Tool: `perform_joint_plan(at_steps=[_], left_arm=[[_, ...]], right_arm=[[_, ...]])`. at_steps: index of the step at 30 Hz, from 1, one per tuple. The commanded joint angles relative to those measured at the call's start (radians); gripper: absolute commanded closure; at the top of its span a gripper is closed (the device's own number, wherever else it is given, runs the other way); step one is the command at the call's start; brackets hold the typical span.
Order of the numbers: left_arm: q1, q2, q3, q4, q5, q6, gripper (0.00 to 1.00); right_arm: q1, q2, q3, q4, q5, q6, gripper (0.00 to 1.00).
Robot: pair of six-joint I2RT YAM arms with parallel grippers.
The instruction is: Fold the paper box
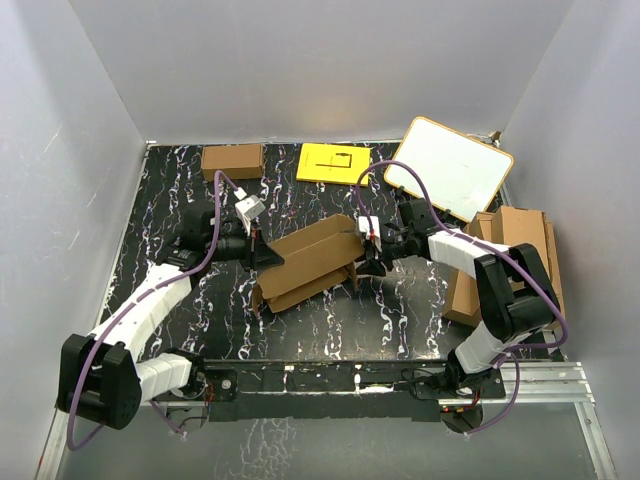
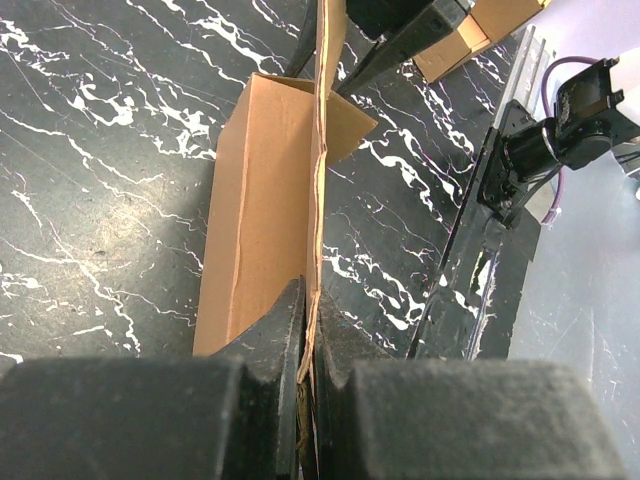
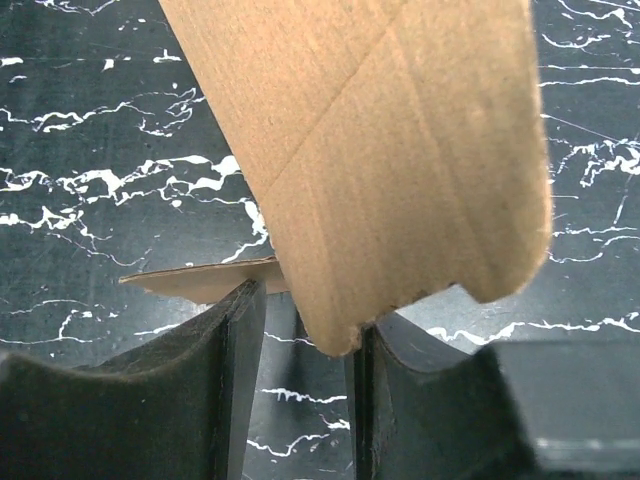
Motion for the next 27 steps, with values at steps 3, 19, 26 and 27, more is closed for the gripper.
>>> perform_joint_plan(at_steps=[3, 19, 26, 27], left_arm=[[-0.006, -0.035, -0.017, 0.000, -0.005, 0.010, 1.00], [-0.005, -0.063, -0.030, -0.004, -0.017, 0.015, 1.00], [-0.005, -0.066, -0.029, -0.010, -0.025, 0.020, 1.00], [-0.004, -0.066, -0.030, -0.011, -0.025, 0.020, 1.00]], right_arm=[[0.016, -0.044, -0.039, 0.126, -0.081, 0.055, 0.58], [0.062, -0.095, -0.142, 0.427, 0.000, 0.400, 0.58], [0.087, -0.094, -0.163, 0.517, 0.049, 0.517, 0.61], [0.089, -0.094, -0.165, 0.525, 0.052, 0.527, 0.61]])
